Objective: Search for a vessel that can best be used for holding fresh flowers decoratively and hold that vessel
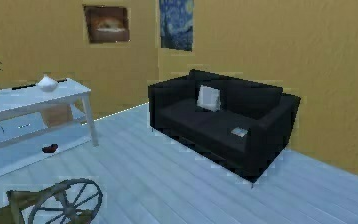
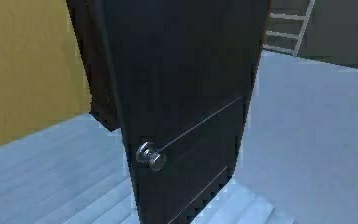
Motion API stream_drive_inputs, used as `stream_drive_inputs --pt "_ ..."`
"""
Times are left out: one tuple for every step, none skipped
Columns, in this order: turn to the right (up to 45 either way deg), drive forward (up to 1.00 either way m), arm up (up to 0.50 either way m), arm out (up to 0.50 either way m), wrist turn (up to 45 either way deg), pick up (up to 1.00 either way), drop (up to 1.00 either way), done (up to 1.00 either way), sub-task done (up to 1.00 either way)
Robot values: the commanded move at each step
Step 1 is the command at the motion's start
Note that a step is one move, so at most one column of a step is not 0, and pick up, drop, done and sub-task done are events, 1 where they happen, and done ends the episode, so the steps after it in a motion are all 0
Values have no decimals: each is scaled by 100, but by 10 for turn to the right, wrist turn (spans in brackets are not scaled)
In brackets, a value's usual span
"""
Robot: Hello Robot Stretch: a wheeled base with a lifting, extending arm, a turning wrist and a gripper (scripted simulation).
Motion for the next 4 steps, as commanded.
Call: stream_drive_inputs --pt "0 65 0 0 0 0 0 0 0" --pt "-60 0 0 0 0 0 0 0 0" --pt "0 70 0 0 0 0 0 0 0" --pt "-360 0 0 0 0 0 0 0 0"
